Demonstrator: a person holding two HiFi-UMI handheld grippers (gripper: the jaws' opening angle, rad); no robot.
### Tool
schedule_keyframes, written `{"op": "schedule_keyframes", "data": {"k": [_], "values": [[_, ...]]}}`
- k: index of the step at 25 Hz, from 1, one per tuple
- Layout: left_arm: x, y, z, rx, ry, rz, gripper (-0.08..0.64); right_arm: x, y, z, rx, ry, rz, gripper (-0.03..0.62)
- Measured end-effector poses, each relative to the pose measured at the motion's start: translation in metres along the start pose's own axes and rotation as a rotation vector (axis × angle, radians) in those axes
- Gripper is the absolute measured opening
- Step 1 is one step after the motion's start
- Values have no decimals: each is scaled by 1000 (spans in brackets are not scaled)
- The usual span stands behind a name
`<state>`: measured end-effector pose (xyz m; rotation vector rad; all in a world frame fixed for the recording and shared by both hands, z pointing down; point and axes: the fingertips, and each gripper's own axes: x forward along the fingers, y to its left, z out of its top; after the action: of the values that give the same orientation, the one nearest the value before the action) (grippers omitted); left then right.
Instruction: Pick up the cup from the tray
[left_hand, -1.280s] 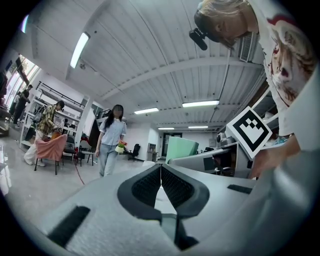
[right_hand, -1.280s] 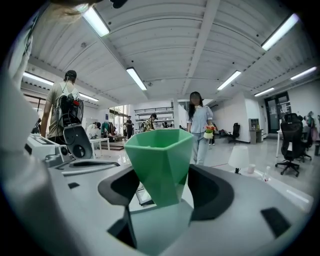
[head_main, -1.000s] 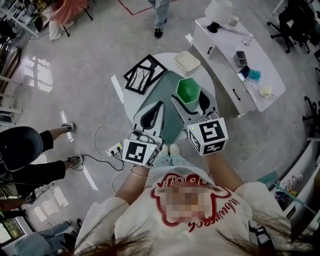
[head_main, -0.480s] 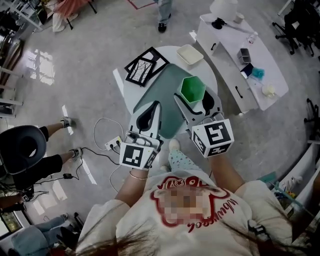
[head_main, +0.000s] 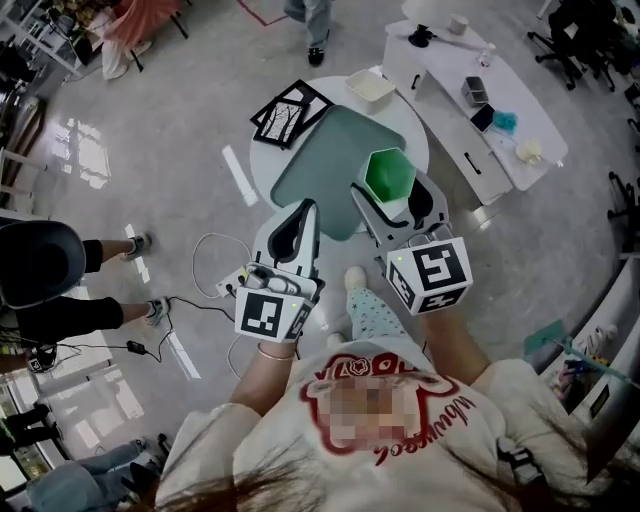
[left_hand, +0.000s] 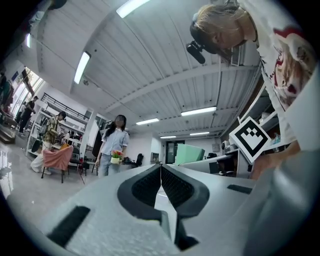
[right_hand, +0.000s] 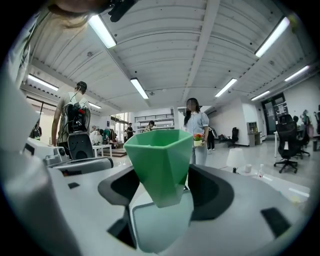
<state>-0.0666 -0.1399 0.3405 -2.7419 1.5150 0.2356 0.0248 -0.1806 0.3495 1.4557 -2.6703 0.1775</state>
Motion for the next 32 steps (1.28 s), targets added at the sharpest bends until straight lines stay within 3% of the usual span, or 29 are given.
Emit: {"op": "schedule_keyframes", "data": {"k": [5,15,32], "values": [[-63,-35,13,2,-3,-44,15,-63,43,-7,6,-3,-48,312],[-160,-82,35,11,-39,-69,15,-149,113,-5,3,-34,-54,312],[-173,-119,51,-15,-65,-52,14,-195,142,3,0,-72,14,313]]}}
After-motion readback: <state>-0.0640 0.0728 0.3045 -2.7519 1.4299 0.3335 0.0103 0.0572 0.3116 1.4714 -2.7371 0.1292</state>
